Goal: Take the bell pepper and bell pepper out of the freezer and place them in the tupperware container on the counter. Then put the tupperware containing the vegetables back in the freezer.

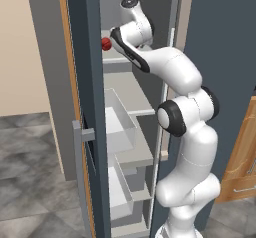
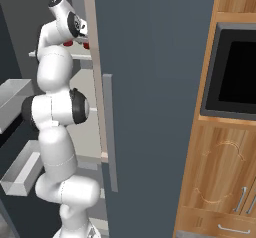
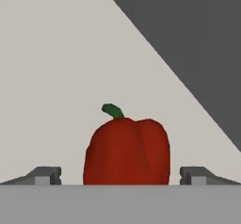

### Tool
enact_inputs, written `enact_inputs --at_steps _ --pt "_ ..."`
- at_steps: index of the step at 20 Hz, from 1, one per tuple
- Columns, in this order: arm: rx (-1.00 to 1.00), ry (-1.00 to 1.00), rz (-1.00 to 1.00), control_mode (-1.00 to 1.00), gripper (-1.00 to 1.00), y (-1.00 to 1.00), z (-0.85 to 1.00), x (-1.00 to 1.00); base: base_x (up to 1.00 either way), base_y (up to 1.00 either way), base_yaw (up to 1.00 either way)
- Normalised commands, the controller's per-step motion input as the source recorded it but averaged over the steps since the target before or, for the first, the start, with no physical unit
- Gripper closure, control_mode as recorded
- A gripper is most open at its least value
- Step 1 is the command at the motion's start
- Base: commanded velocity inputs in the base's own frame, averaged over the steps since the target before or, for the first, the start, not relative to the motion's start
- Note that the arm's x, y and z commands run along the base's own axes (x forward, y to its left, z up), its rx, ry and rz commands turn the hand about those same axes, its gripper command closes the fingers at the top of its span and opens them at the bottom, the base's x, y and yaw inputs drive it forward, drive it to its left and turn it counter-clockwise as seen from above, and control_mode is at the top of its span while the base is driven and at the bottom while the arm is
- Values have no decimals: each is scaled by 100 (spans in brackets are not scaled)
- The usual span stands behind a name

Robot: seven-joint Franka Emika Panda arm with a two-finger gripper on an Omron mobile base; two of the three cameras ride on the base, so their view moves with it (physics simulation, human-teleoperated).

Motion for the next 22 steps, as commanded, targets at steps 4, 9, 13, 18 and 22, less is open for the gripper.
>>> enact_inputs --at_steps 4,9,13,18,22 --pt "0 0 -3 -100 -100 0 -27 0 0 0 0" --pt "0 0 0 -100 100 0 -20 7 0 0 0" --pt "0 0 0 -100 100 0 -17 15 0 0 0" --pt "2 -9 5 -100 100 0 -3 1 0 0 0" --pt "11 -23 20 -100 100 -1 17 -41 0 0 0"
